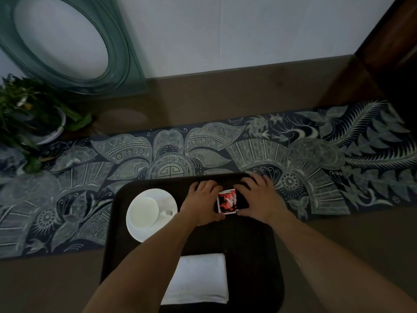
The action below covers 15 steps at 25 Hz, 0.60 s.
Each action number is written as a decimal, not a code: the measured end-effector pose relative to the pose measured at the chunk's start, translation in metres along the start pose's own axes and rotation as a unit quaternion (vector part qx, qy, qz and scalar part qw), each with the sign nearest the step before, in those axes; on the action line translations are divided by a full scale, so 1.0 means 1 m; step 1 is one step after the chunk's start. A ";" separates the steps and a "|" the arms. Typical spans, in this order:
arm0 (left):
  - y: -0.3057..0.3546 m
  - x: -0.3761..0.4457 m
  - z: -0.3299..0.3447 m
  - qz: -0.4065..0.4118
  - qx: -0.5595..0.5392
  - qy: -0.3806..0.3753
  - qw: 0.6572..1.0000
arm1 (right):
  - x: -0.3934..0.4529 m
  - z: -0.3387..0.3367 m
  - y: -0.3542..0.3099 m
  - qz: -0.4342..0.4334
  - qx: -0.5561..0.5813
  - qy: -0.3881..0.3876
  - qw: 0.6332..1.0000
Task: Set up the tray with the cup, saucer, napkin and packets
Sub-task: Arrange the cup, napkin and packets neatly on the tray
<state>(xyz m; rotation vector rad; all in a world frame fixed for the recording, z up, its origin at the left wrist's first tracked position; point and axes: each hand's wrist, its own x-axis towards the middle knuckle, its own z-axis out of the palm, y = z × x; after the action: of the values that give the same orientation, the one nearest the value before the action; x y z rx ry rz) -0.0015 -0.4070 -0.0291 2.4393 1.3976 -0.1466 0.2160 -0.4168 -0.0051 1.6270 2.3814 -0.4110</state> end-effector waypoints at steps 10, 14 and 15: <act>0.007 -0.001 -0.001 0.005 0.020 0.029 0.999 | -0.002 0.007 0.002 0.008 0.027 0.010 1.000; 0.008 -0.002 0.001 0.002 0.028 0.033 0.999 | -0.002 0.007 -0.002 0.007 0.038 -0.010 0.999; 0.009 -0.002 0.001 0.002 0.027 0.033 0.999 | -0.001 0.006 -0.003 0.009 0.039 -0.010 0.999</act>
<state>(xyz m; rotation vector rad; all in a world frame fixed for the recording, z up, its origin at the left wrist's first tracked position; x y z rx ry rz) 0.0053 -0.4127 -0.0275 2.5127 1.4348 -0.1056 0.2140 -0.4204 -0.0101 1.6673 2.3622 -0.5223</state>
